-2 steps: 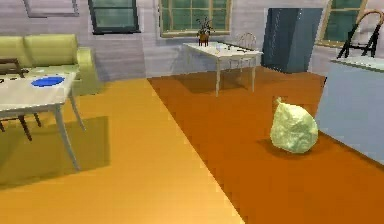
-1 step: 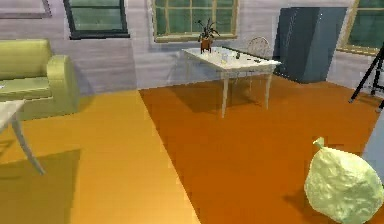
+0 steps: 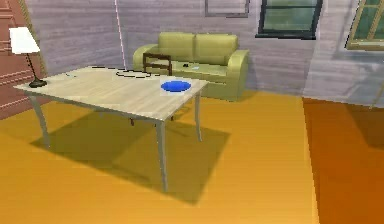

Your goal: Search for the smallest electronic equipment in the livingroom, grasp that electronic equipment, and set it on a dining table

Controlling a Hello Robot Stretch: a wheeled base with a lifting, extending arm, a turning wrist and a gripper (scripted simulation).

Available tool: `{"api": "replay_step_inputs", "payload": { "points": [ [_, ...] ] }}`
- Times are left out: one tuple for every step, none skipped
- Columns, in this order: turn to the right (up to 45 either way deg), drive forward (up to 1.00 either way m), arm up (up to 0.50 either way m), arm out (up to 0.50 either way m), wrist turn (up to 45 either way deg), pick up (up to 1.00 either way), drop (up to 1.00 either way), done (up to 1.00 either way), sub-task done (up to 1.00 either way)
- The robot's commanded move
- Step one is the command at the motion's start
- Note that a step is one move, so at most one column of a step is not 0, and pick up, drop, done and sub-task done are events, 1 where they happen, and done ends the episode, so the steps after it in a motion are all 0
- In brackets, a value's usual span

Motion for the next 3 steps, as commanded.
{"api": "replay_step_inputs", "payload": {
  "points": [
    [-12.0,0.0,0.0,0.0,0.0,0.0,0.0,0.0,0.0],
    [0.0,0.5,0.0,0.0,0.0,0.0,0.0,0.0,0.0],
    [-45.0,0.0,0.0,0.0,0.0,0.0,0.0,0.0,0.0]
  ]
}}
